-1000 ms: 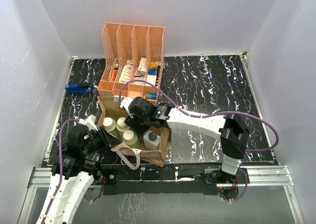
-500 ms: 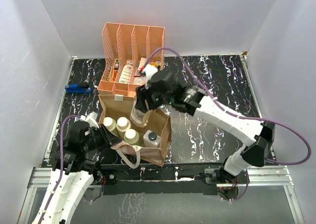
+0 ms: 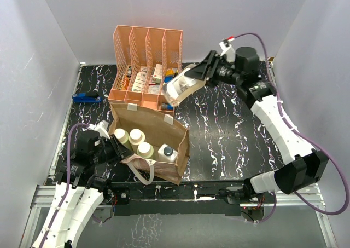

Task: Take the personal care products out of the canvas bag

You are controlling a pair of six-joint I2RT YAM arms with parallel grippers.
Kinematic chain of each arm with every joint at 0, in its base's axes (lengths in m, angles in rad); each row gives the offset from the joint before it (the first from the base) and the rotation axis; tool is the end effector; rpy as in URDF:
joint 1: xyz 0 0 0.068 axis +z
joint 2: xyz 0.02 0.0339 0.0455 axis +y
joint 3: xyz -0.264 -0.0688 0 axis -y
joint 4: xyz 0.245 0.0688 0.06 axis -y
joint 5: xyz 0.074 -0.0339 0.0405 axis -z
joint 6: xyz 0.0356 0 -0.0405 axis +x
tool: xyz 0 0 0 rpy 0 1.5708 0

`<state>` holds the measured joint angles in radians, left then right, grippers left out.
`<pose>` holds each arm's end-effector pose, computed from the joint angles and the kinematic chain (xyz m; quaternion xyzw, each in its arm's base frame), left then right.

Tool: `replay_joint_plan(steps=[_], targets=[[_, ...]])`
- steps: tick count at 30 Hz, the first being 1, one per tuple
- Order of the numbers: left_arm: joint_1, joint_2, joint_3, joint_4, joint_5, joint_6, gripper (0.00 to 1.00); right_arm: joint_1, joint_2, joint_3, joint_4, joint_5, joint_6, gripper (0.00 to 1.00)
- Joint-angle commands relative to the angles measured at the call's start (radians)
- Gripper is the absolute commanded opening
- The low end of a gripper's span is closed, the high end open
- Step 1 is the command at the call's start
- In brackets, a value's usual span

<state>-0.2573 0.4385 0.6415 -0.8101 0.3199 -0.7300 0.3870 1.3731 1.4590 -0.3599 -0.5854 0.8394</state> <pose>0.0913 -0.0356 0.2723 -0.1331 0.8678 -0.3411 0.3360 0.2768 0.1340 0.4251 0.0013 0.7828 0.5208 0.3405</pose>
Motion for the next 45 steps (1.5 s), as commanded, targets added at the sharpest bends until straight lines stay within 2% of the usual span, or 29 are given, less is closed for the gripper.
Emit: replay_joint_plan(steps=[1,3,5,7,10,16,22,27,34,38,39,41,42,45], targets=[[0.005,0.025,0.042,0.011,-0.074,0.059,0.00,-0.138,-0.074,0.026,0.275,-0.181,0.119,0.08],[0.004,0.031,0.045,0.012,-0.071,0.060,0.00,-0.191,-0.067,0.056,0.162,-0.108,0.002,0.08],[0.004,0.037,0.046,0.011,-0.071,0.067,0.00,-0.204,-0.051,0.111,0.013,0.072,-0.189,0.08],[0.005,0.042,0.050,0.006,-0.071,0.070,0.00,-0.204,-0.034,0.110,-0.061,0.254,-0.330,0.08],[0.005,0.046,0.049,0.002,-0.073,0.070,0.00,-0.204,0.014,0.056,-0.068,0.452,-0.474,0.08],[0.007,0.058,0.028,0.023,-0.050,0.071,0.00,-0.184,0.149,0.007,0.014,0.672,-0.626,0.08],[0.075,0.061,0.017,0.037,0.005,0.086,0.00,-0.164,0.296,0.007,0.105,0.760,-0.681,0.08],[0.080,0.059,0.019,0.027,0.001,0.094,0.00,-0.163,0.406,0.042,0.119,0.771,-0.702,0.08],[0.093,0.057,0.019,0.033,0.015,0.100,0.00,-0.148,0.417,-0.019,0.146,0.770,-0.716,0.10],[0.093,0.053,0.017,0.039,0.026,0.104,0.00,-0.148,0.404,-0.052,0.144,0.773,-0.712,0.34],[0.093,0.052,0.018,0.041,0.029,0.105,0.00,-0.149,0.400,-0.057,0.140,0.773,-0.712,0.42],[0.093,0.053,0.016,0.041,0.038,0.110,0.01,-0.148,0.392,-0.055,0.123,0.777,-0.711,0.66],[0.093,0.056,0.017,0.037,0.041,0.115,0.06,-0.148,0.386,-0.048,0.106,0.777,-0.710,0.76],[0.094,0.057,0.018,0.044,0.052,0.122,0.21,-0.148,0.364,-0.020,0.041,0.783,-0.705,0.94]])
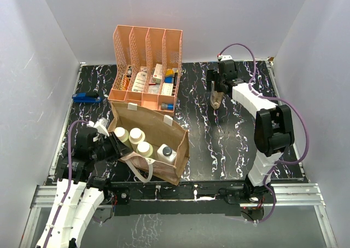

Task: Take the personal care products out of the canvas bag

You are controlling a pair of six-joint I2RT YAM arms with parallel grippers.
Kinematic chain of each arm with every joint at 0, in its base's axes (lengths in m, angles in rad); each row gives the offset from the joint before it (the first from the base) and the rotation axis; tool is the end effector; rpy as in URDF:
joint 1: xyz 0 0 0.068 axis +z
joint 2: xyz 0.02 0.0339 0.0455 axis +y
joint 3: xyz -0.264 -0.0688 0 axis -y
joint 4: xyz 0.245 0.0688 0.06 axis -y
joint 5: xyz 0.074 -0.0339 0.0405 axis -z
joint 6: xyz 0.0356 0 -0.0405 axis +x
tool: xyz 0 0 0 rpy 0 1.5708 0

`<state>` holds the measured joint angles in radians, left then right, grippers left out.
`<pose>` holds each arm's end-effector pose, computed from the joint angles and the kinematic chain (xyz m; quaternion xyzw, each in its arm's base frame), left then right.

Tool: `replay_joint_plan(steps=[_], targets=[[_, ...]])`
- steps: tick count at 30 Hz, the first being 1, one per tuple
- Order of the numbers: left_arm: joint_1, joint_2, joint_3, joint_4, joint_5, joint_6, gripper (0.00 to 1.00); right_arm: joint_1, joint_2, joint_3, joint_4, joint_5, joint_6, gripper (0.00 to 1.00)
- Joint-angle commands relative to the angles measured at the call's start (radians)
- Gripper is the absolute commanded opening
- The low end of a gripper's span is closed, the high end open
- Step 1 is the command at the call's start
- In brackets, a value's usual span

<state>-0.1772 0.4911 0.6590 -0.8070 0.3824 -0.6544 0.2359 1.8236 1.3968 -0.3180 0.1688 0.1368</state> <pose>0.1007 -0.0315 0.2743 -0.1244 0.8725 -0.3334 0.3348 0.4040 0.0910 0.2484 -0.0114 0.9132 -0.0018 0.4073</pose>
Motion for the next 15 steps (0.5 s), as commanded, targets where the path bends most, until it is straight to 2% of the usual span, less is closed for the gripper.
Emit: replay_joint_plan(steps=[1,5,9,14,15], targets=[[0.013,0.005,0.002,0.047,-0.008,0.046,0.23,0.003,-0.107,0.063,-0.032,0.030,0.003,0.96],[0.014,0.024,0.025,0.041,-0.013,0.062,0.28,0.017,-0.184,0.100,-0.168,0.004,0.030,0.98],[0.013,0.043,0.045,0.026,-0.017,0.064,0.30,0.084,-0.294,0.086,-0.258,-0.037,0.056,0.99],[0.014,0.056,0.053,0.018,-0.019,0.060,0.28,0.252,-0.403,0.082,-0.295,-0.261,0.050,0.99],[0.013,0.060,0.054,0.023,-0.015,0.054,0.26,0.292,-0.414,0.084,-0.294,-0.369,0.043,0.99]])
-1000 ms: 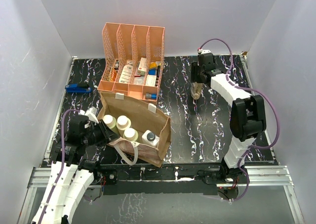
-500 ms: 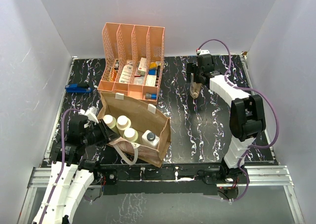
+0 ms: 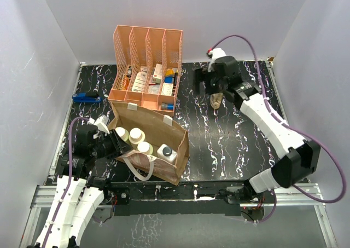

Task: Take the personal care products out of the canvas bag

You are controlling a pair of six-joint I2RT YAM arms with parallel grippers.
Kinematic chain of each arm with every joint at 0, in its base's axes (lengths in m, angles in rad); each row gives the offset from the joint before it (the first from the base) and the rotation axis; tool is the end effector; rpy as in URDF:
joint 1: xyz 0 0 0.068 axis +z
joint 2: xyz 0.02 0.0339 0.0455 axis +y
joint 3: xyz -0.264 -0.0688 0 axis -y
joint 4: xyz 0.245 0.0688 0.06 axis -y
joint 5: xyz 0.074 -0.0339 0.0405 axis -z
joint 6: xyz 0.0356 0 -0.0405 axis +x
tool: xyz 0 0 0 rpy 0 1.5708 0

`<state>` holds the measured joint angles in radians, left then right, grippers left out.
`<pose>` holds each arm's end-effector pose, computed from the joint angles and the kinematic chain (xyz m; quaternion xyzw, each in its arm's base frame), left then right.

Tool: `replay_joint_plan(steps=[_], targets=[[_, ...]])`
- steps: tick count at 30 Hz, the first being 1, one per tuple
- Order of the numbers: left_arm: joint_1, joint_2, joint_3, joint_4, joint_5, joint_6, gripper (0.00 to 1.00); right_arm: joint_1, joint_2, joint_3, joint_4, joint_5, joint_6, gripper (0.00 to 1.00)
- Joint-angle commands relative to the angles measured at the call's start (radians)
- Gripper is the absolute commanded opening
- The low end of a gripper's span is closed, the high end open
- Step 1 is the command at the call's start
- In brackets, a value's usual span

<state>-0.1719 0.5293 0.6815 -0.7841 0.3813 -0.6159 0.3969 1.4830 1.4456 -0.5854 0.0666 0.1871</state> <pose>0.1077 -0.0321 0.2800 -0.1092 0.8730 -0.3265 0.3453 0.3079 0.1265 0.3634 -0.0780 0.8860 0.1030 0.4454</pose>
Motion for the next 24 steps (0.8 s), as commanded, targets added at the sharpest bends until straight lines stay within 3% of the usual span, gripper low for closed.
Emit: replay_joint_plan(steps=[1,5,9,12,14,19,24], targets=[[0.008,0.025,0.031,0.010,-0.010,0.010,0.23,0.152,-0.082,0.040,-0.027,-0.331,-0.004,0.99],[0.008,0.027,0.030,0.028,-0.021,-0.013,0.14,0.219,-0.067,0.099,-0.067,-0.509,0.007,0.99],[0.008,0.024,0.034,0.027,-0.023,-0.026,0.12,0.336,-0.028,0.121,-0.113,-0.475,-0.031,0.98],[0.008,0.029,0.051,0.021,-0.024,-0.026,0.11,0.381,0.000,0.118,-0.142,-0.361,-0.051,0.92],[0.008,0.034,0.058,0.017,-0.028,-0.029,0.11,0.390,0.022,0.130,-0.162,-0.330,-0.066,0.80],[0.008,0.037,0.062,0.042,-0.006,-0.053,0.10,0.401,0.060,0.154,-0.153,-0.304,-0.084,0.36],[0.008,0.050,0.067,0.065,-0.004,-0.060,0.07,0.401,0.084,0.230,-0.101,-0.243,-0.072,0.08]])
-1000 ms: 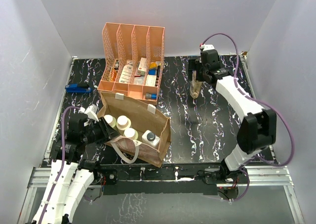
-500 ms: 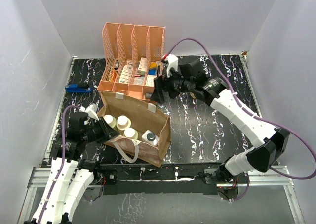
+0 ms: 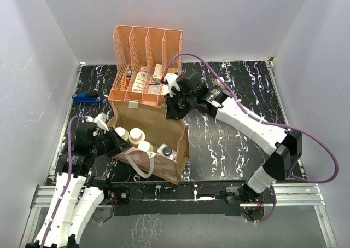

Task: Take the personal care products out of the canvas bag

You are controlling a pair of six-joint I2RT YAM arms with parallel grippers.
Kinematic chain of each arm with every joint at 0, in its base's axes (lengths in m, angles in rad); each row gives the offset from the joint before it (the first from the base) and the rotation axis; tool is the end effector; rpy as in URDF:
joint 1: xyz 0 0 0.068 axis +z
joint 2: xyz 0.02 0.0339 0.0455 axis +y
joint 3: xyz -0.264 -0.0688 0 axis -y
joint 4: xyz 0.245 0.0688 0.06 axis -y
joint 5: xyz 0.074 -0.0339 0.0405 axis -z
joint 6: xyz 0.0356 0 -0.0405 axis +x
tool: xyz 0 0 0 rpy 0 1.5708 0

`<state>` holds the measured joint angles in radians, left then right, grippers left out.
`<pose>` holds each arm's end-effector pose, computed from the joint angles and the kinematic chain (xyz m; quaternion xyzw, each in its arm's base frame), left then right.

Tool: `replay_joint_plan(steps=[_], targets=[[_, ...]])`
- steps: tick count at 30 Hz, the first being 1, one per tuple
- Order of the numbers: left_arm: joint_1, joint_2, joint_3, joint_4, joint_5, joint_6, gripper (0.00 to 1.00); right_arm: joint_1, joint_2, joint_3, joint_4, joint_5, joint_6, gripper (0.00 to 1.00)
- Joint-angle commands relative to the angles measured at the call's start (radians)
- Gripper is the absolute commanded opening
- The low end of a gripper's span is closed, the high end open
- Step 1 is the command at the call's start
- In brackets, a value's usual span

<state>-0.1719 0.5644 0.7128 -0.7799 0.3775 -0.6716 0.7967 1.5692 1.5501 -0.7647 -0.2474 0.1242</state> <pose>0.1129 -0.0329 0.2871 -0.1343 0.8697 -0.3346 0.3371 0.2332 0.2510 0.3562 -0.3471 0.8496 0.2712 0.2902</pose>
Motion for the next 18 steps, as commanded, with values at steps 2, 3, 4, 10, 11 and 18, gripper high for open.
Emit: replay_joint_plan(steps=[2,3,4,10,11,18], targets=[[0.008,0.018,0.031,0.071,0.000,-0.006,0.05,0.001,0.025,0.198,0.086,0.136,-0.017,0.08],[0.008,0.020,0.030,0.074,0.000,-0.006,0.05,0.001,0.046,0.229,0.087,0.163,-0.027,0.08],[0.008,0.022,0.029,0.080,0.000,-0.007,0.04,0.000,0.065,0.264,0.086,0.186,-0.039,0.08],[0.008,0.031,0.023,0.098,0.009,-0.010,0.01,-0.003,0.169,0.399,0.055,0.244,-0.098,0.08],[0.008,0.031,0.022,0.096,0.009,-0.009,0.01,-0.004,0.170,0.398,0.049,0.248,-0.097,0.08],[0.008,0.031,0.004,0.078,0.044,0.005,0.06,-0.003,0.142,0.373,-0.066,0.293,-0.033,0.55]])
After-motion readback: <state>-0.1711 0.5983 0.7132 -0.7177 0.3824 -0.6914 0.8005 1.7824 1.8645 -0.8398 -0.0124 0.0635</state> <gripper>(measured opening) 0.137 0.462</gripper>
